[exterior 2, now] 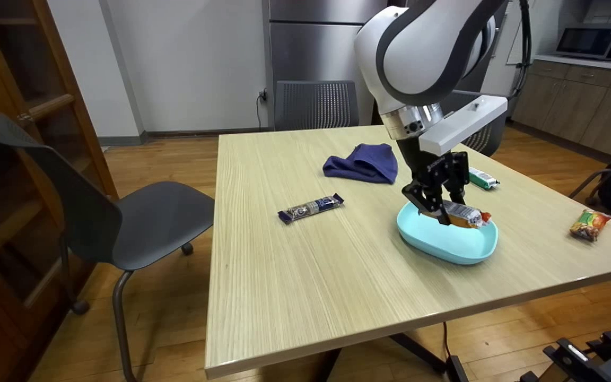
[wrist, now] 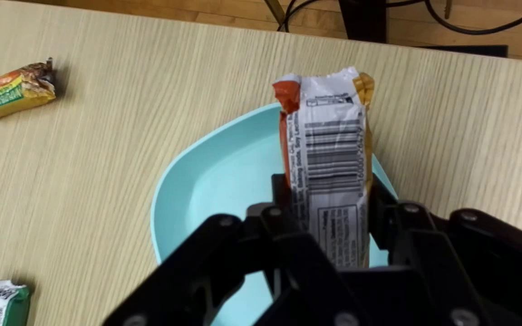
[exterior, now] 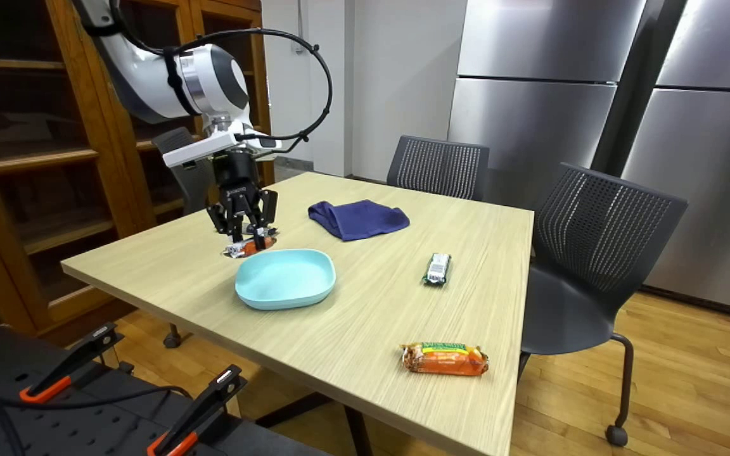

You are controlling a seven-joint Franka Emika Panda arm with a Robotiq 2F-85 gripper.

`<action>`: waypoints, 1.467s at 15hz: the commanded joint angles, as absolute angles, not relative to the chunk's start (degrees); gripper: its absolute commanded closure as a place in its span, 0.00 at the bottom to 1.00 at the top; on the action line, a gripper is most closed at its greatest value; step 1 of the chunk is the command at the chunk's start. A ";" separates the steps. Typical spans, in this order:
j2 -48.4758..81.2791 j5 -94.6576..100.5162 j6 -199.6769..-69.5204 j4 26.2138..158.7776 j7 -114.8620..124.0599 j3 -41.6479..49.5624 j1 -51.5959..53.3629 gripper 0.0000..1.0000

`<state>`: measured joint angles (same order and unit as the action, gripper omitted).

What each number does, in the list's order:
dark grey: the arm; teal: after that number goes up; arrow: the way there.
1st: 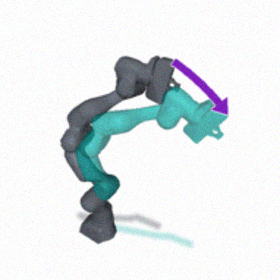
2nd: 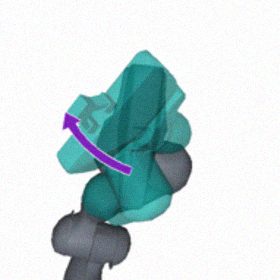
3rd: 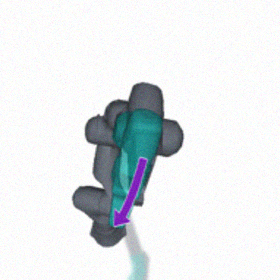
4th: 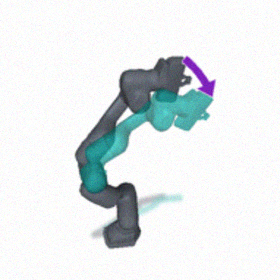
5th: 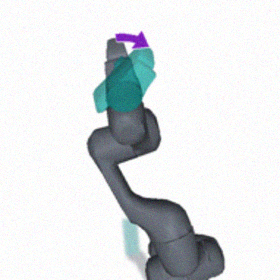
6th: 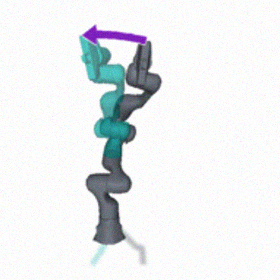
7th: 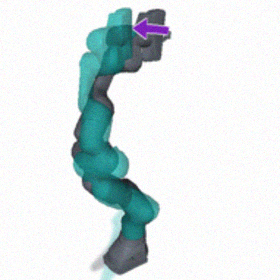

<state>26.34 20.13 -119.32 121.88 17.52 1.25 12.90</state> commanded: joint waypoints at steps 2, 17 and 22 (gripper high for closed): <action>25.56 20.95 -120.07 123.65 14.44 1.22 10.60 0.83; 33.37 19.05 -117.70 115.16 13.11 0.65 10.03 0.83; 34.20 19.52 -117.63 115.01 12.18 0.42 10.56 0.83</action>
